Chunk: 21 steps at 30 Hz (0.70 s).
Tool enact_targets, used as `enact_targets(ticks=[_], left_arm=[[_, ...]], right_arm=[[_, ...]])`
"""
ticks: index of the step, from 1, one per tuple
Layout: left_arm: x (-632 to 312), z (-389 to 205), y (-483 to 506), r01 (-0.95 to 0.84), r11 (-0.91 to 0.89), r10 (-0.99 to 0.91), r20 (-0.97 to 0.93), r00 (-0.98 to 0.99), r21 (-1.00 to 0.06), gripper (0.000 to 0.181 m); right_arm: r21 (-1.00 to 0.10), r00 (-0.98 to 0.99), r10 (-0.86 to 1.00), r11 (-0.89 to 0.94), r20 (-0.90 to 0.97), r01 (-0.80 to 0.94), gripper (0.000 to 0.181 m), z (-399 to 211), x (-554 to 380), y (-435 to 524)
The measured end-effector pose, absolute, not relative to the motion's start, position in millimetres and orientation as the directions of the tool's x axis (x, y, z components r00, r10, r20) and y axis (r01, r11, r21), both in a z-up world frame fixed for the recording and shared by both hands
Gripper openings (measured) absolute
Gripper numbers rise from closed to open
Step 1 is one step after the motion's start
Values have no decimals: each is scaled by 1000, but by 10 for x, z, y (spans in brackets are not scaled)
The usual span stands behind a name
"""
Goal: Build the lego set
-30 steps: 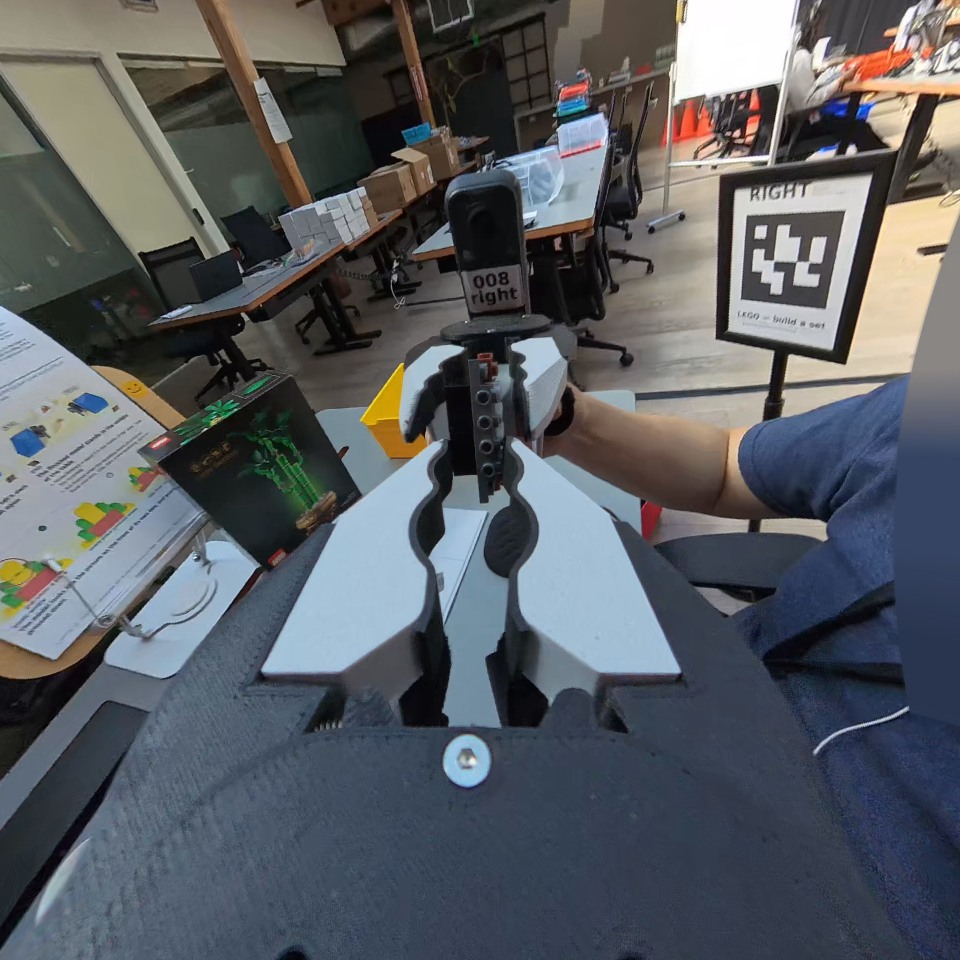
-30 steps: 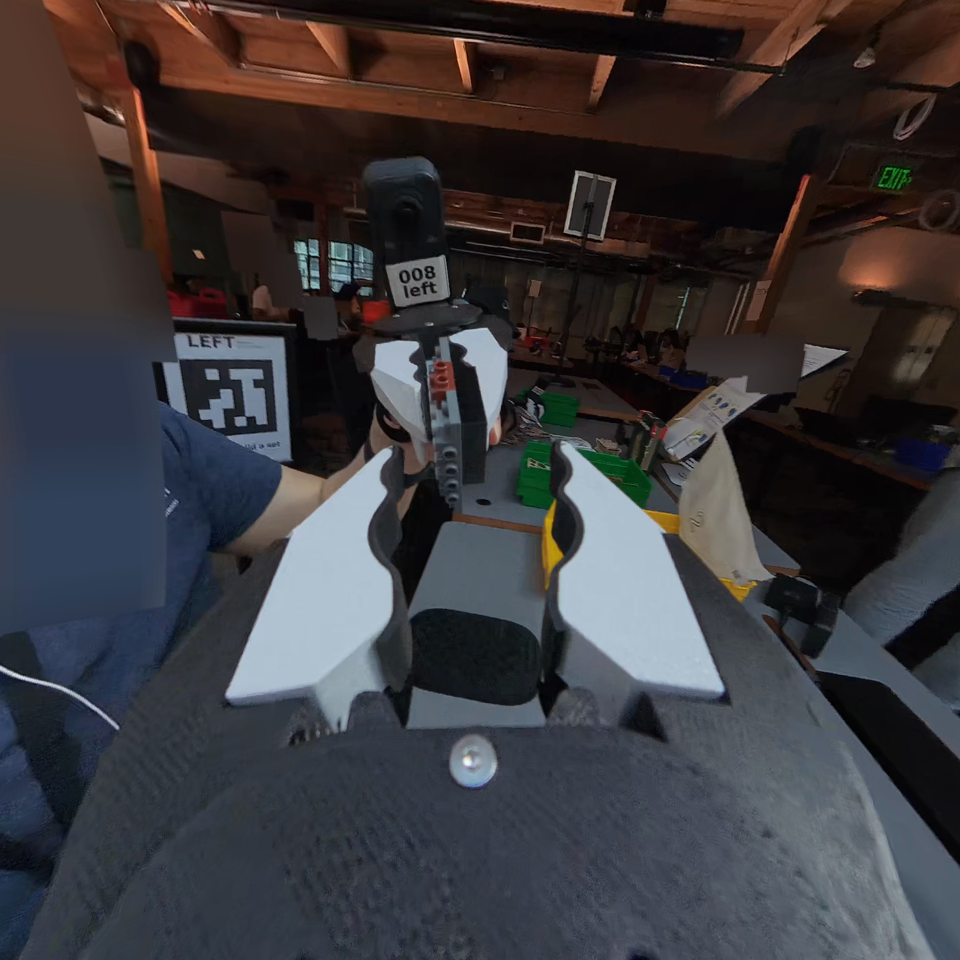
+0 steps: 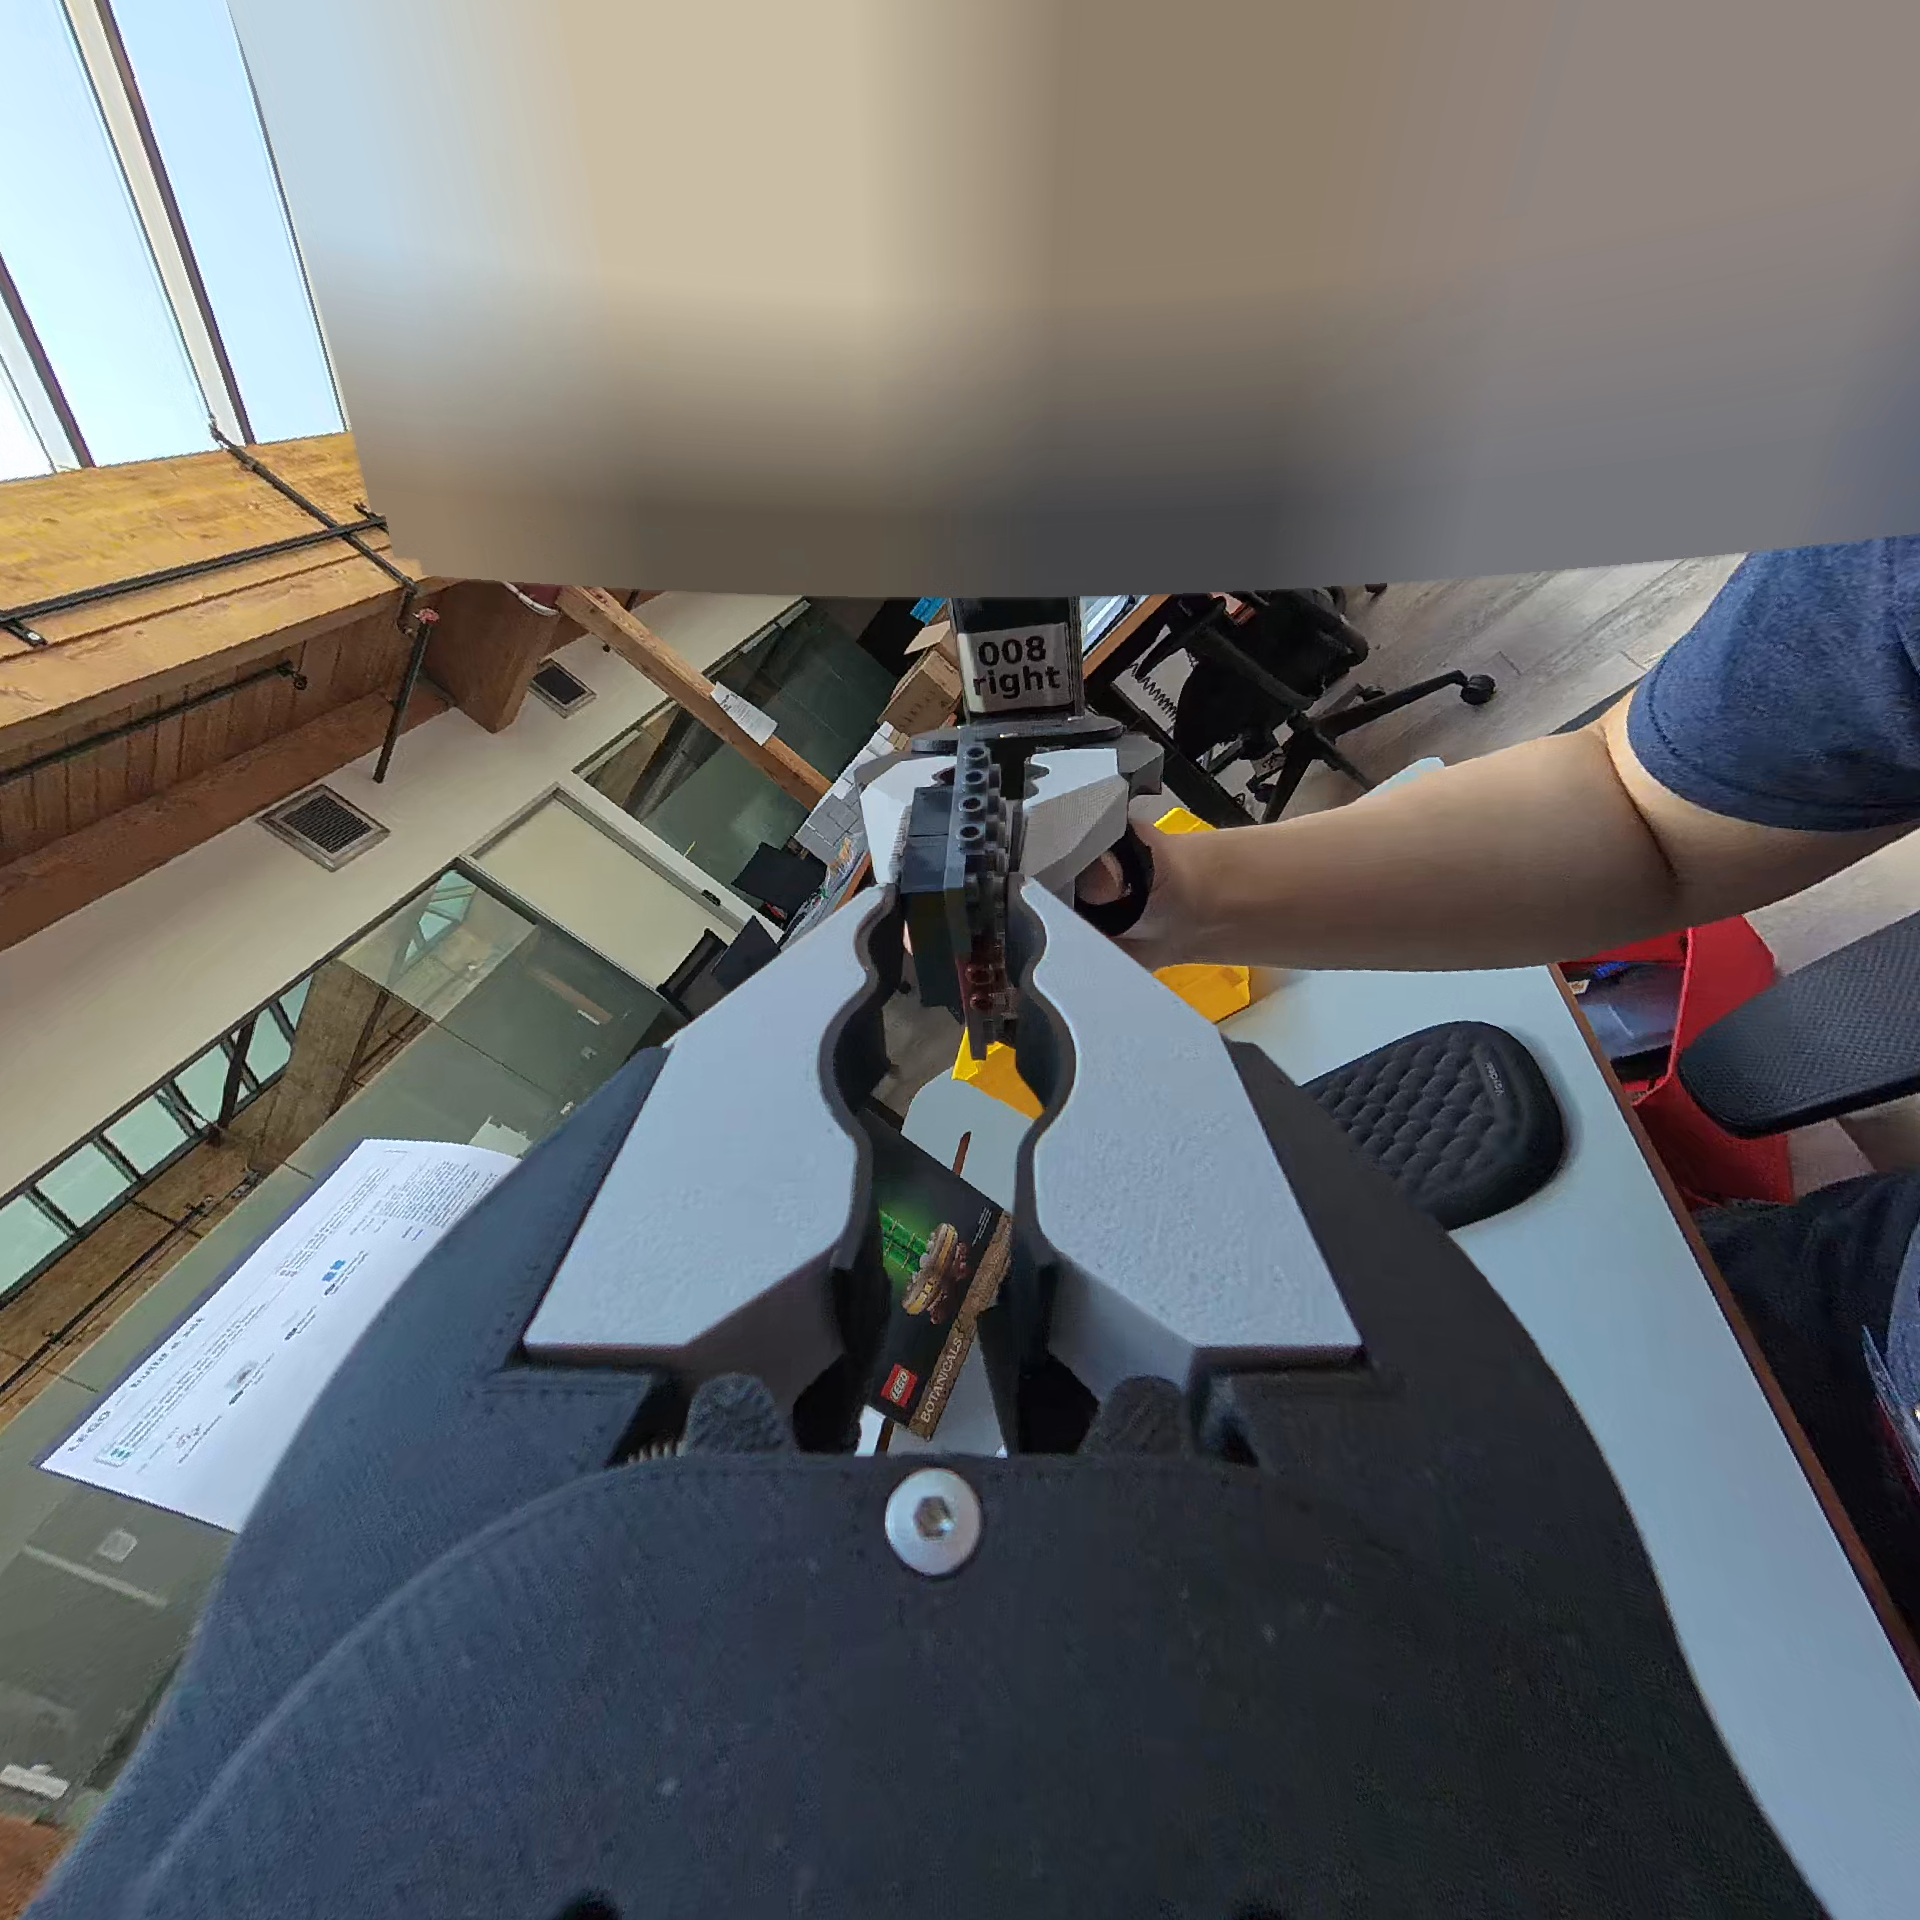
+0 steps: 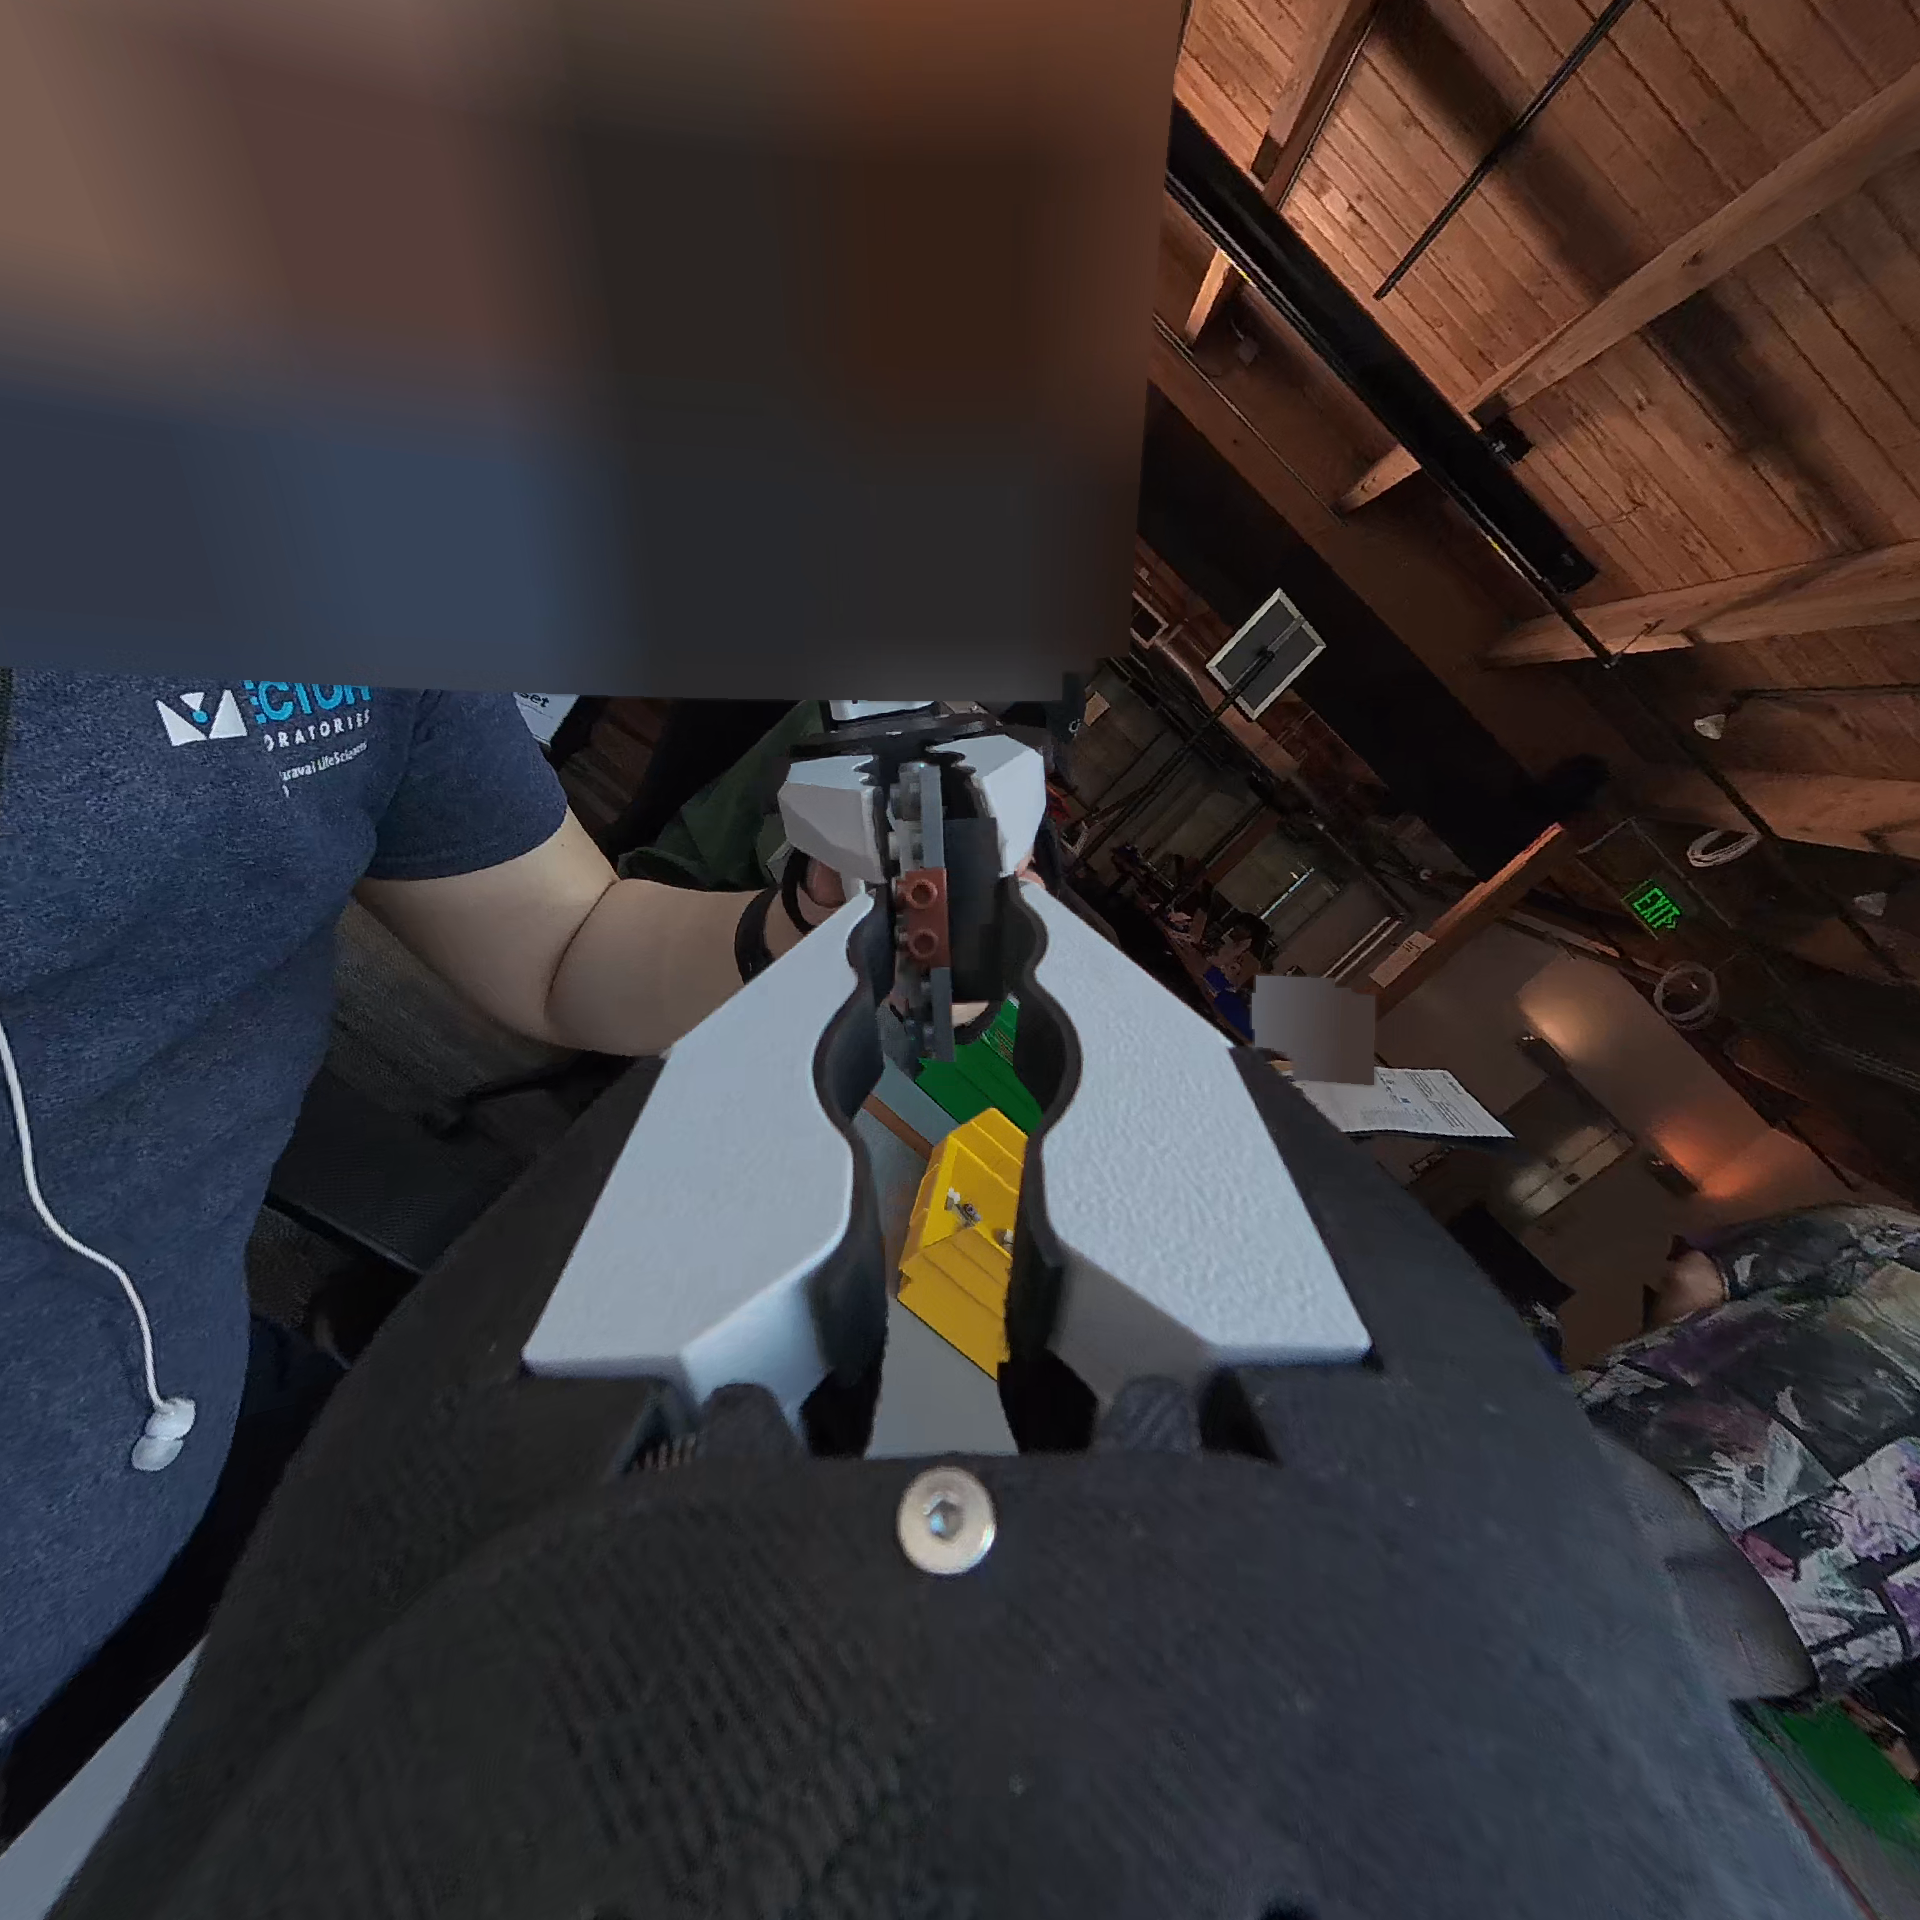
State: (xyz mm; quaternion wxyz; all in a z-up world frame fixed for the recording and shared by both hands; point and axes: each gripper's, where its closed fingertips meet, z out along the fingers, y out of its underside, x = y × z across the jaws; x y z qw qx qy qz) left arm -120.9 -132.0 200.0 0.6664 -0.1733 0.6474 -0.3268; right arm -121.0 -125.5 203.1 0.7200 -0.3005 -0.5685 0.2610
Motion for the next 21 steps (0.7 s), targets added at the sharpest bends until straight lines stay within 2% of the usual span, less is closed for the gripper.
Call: enact_targets(ticks=[6,13,17,21], left_arm=[[-1206,2032,-1314,246,661,-723,-690,-47,-709,16],[-1216,1993,-1287,235,650,-736,-675,-43,-723,16],[-1246,1912,-1298,208,761,-626,-780,-15,-615,16],[-1331,1859,-1370,196,826,-538,-843,-6,-529,16]], right_arm=[[-760,197,770,634,607,-141,20,2034,-1208,-1231],[-756,193,773,633,605,-165,19,1989,-1220,-1207],[-714,195,702,700,685,-11,20,1922,-1258,-1220],[-593,178,568,789,803,158,25,1891,-1333,-1365]])
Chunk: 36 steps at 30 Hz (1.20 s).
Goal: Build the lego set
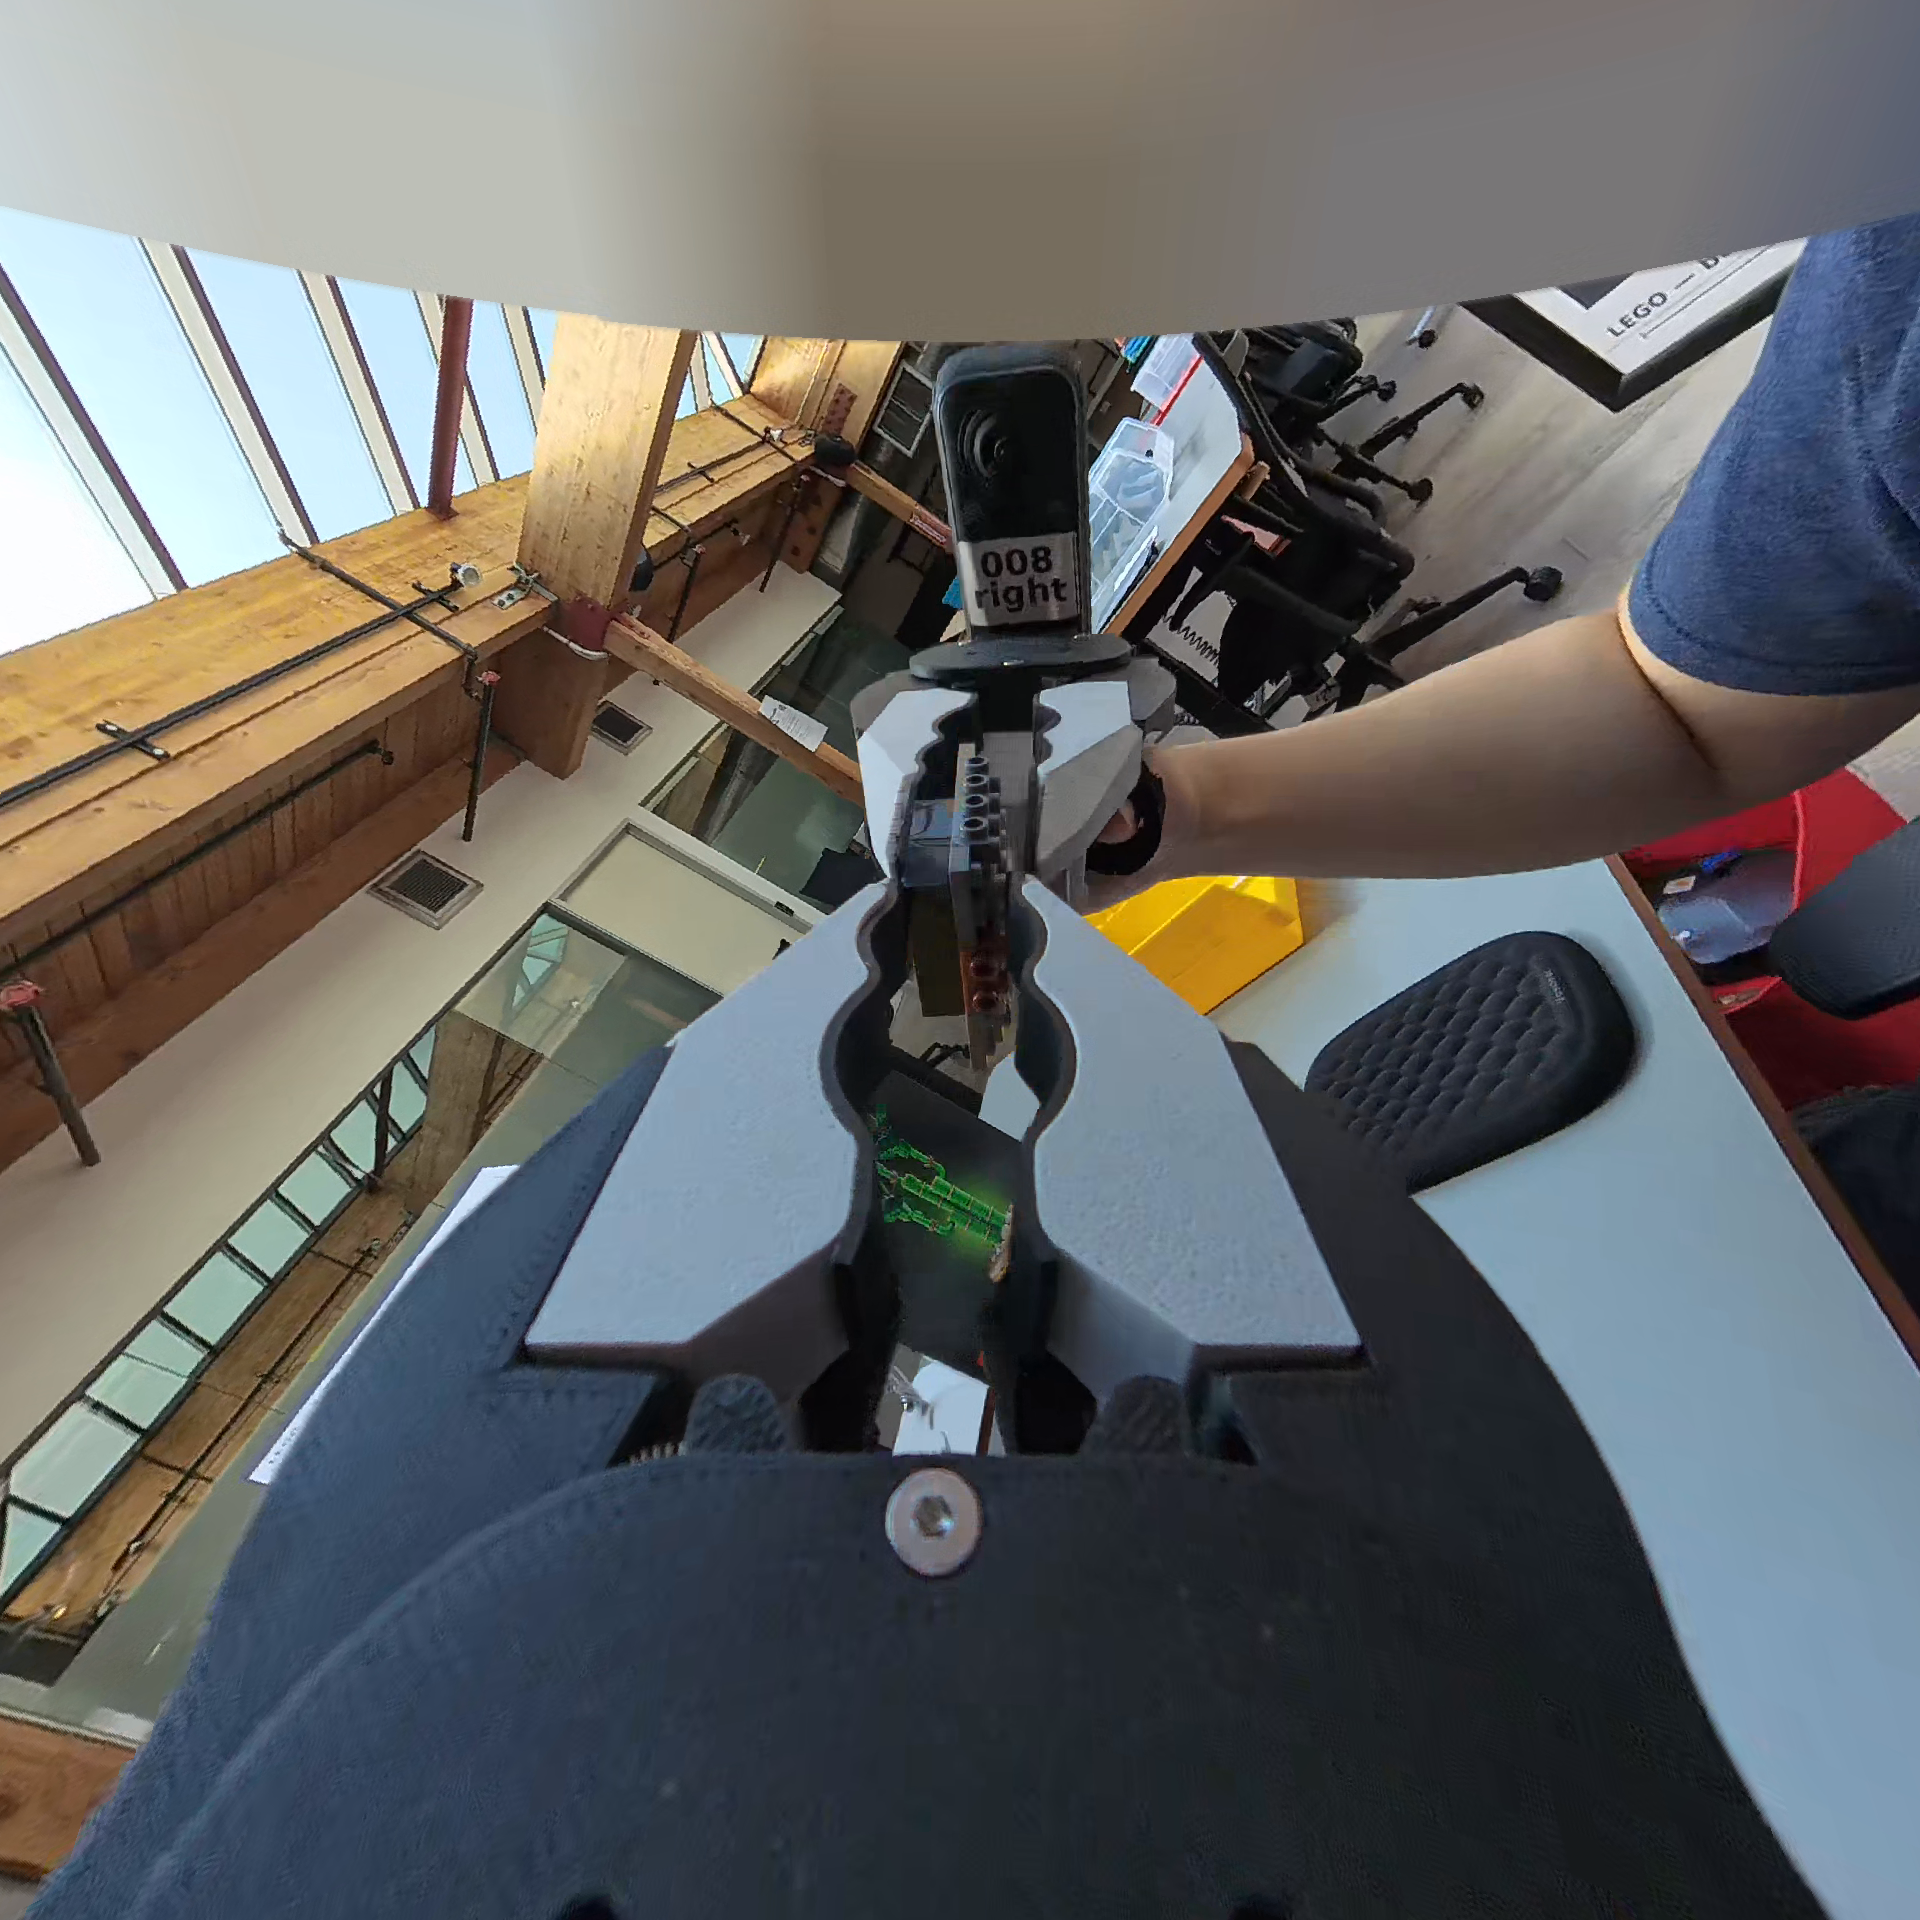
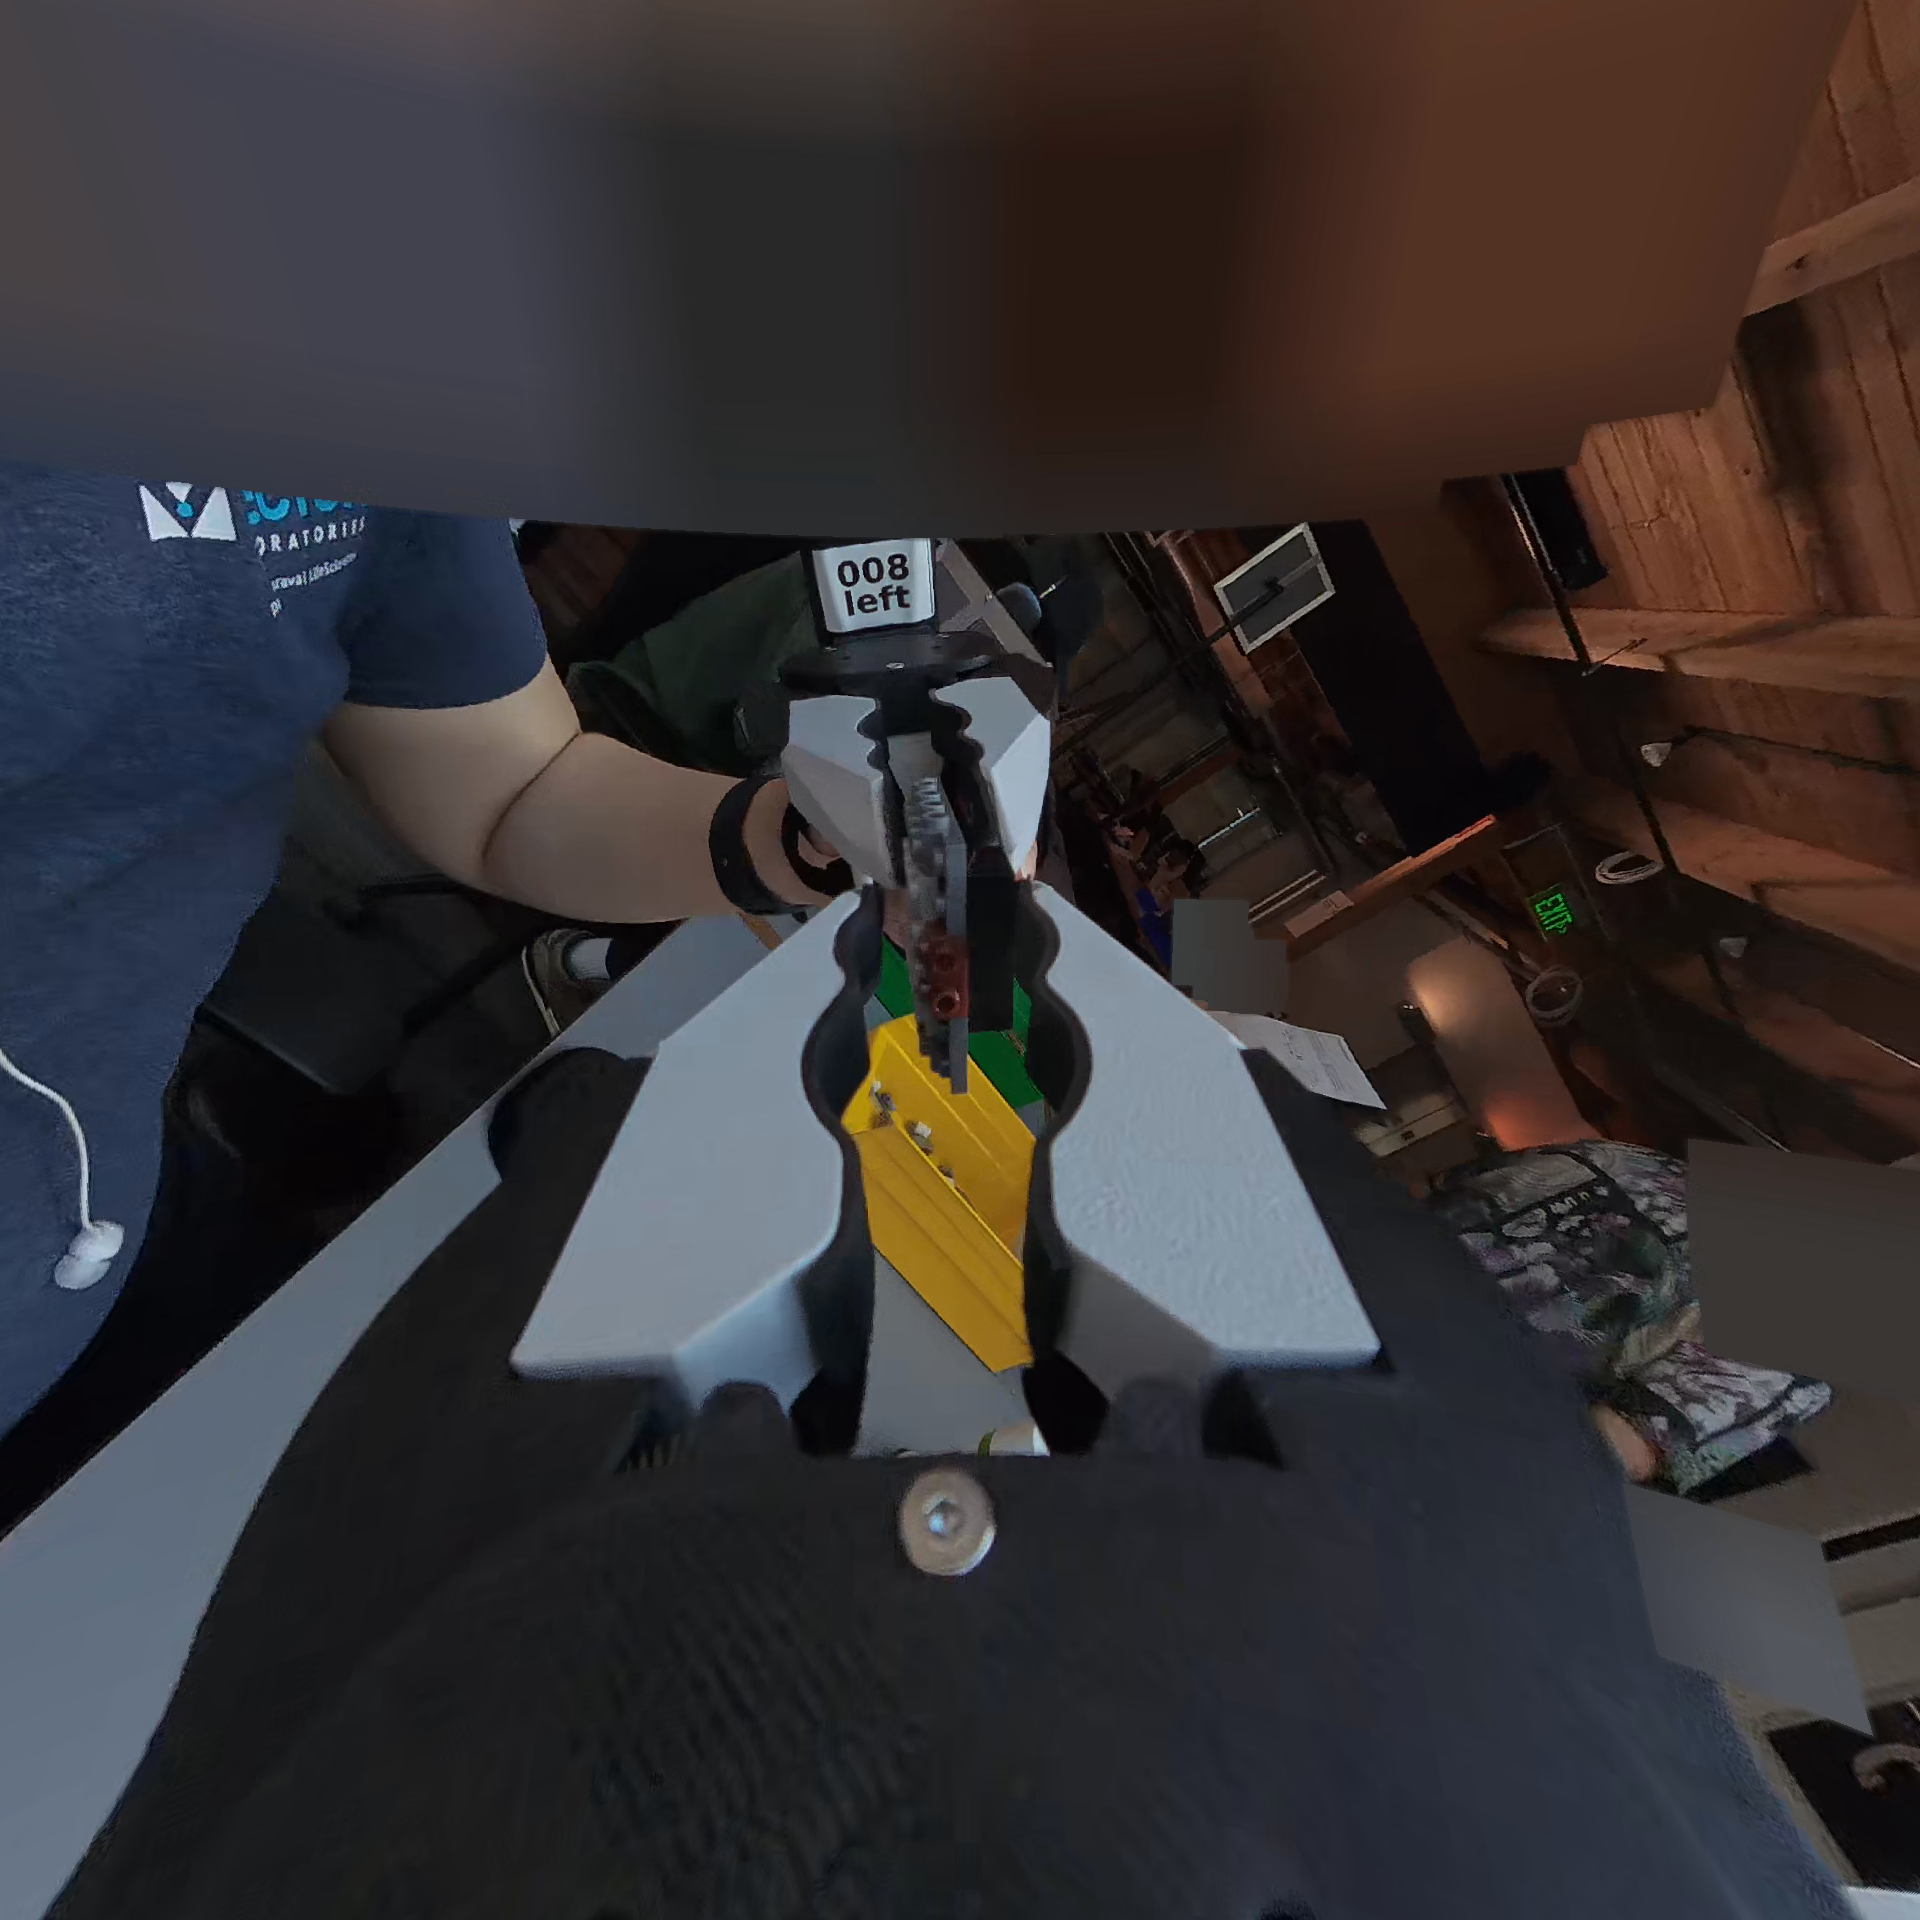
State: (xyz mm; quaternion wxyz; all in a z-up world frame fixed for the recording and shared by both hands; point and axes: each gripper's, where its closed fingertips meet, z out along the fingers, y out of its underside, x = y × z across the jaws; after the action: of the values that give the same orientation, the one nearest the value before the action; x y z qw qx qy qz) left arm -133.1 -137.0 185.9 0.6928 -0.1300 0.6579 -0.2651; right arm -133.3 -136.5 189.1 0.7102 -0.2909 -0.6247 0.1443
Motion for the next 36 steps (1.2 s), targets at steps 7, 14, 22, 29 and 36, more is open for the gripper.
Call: enact_targets(ticks=[7,14,22,29,36], left_arm=[[-1430,1795,-1462,202,857,-479,-878,-24,-473,16],[-1443,1794,-1504,222,850,-485,-874,-21,-477,16],[-1443,1789,-1543,235,851,-479,-878,-17,-469,16],[-1444,1769,-1563,233,844,-488,-872,-38,-483,16],[-1364,1867,-1347,205,714,-670,-738,-78,-670,16]], right_arm=[[-538,142,522,780,841,319,26,1837,-1438,-1477],[-507,142,492,782,859,363,19,1836,-1468,-1476],[-453,131,437,812,890,368,18,1819,-1473,-1527],[-459,124,448,806,886,373,18,1799,-1469,-1544],[-714,215,682,641,698,283,19,1897,-1380,-1302]])
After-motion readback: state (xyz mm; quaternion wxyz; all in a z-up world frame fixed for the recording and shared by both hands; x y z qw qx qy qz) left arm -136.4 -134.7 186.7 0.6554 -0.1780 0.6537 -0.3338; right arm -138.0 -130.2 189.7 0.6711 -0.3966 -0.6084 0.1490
